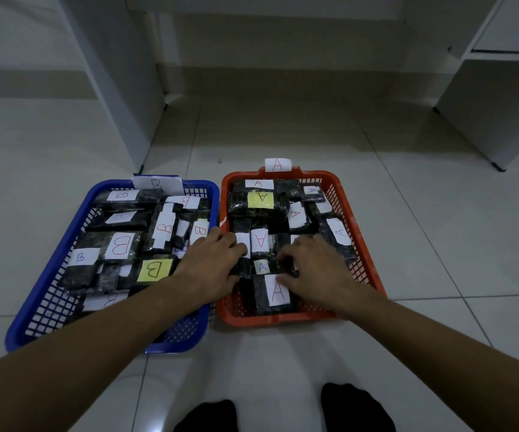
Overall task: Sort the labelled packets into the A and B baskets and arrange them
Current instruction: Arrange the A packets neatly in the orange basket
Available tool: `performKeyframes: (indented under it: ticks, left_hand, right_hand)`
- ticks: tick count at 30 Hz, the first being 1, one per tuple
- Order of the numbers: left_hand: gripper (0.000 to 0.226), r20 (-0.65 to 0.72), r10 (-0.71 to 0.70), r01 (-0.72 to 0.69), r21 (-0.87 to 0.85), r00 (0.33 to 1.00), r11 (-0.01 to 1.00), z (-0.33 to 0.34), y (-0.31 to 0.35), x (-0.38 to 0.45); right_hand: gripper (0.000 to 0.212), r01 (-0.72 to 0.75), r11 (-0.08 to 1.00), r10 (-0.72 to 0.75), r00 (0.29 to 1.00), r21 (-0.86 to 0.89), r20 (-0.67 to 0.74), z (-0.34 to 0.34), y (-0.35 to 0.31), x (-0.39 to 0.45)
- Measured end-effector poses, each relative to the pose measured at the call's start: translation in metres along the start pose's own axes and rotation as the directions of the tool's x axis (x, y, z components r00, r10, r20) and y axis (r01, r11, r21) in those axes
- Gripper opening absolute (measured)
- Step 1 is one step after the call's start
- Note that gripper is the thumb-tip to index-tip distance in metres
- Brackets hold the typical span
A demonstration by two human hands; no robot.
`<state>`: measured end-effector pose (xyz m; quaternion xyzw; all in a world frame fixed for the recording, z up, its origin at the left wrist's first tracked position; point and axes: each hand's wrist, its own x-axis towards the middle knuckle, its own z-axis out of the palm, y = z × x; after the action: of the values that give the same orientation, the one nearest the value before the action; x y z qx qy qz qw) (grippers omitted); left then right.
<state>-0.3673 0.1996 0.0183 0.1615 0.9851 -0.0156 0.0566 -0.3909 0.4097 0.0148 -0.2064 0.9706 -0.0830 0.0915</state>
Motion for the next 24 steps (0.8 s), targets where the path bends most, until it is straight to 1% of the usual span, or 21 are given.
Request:
performKeyframes:
  ticks: [1, 2, 5, 7, 12, 14, 16, 20, 22, 24]
  left_hand:
    - [0.061, 0.005, 0.006, -0.006, -0.024, 1.0, 1.0, -0.001, -0.001, 0.0]
    - [0.063, 0.012, 0.007, -0.006, -0.052, 1.0, 0.999, -0.002, -0.002, 0.0]
    - [0.064, 0.012, -0.008, 0.01, -0.114, 1.0, 0.993, -0.005, -0.005, 0.001]
    - [0.061, 0.004, -0.009, 0.01, -0.138, 1.0, 0.99, -0.005, -0.006, 0.001]
    - [0.055, -0.003, 0.005, -0.006, -0.134, 1.0, 0.991, -0.004, -0.011, 0.001]
    - [0.054, -0.015, 0.003, -0.005, -0.135, 1.0, 0.991, -0.004, -0.011, 0.002]
    - [0.054, -0.028, -0.009, 0.005, -0.142, 1.0, 0.99, -0.004, -0.012, 0.003]
    - [0.058, -0.036, -0.044, 0.038, -0.158, 0.998, 0.987, -0.002, -0.012, 0.002]
    - [0.06, -0.039, -0.049, 0.04, -0.194, 0.998, 0.98, 0.0, -0.014, -0.001]
    - [0.061, -0.042, -0.047, 0.036, -0.244, 0.998, 0.969, 0.002, -0.015, -0.005]
  right_hand:
    - [0.051, -0.008, 0.995, 0.004, 0.999, -0.097, -0.043, -0.004, 0.002, 0.006]
    - [0.055, -0.026, 0.985, 0.017, 0.998, -0.17, -0.055, -0.008, 0.004, 0.012]
    - [0.065, -0.058, 0.942, 0.07, 0.997, -0.33, 0.023, -0.015, 0.011, 0.029]
    - [0.065, -0.054, 0.93, 0.073, 0.997, -0.363, 0.038, -0.016, 0.012, 0.036]
    - [0.06, -0.025, 0.955, 0.045, 0.997, -0.296, 0.063, -0.016, 0.01, 0.041]
    - [0.057, 0.011, 0.972, 0.002, 0.998, -0.233, 0.055, -0.012, 0.006, 0.041]
    - [0.056, 0.013, 0.987, -0.004, 0.998, -0.162, 0.055, -0.008, -0.002, 0.046]
    - [0.051, -0.093, 0.993, 0.1, 0.99, -0.073, 0.096, -0.004, -0.021, 0.064]
    - [0.047, -0.13, 0.991, 0.132, 0.988, -0.033, 0.077, 0.0, -0.029, 0.069]
    - [0.048, -0.152, 0.988, 0.151, 0.988, 0.02, 0.027, 0.004, -0.033, 0.071]
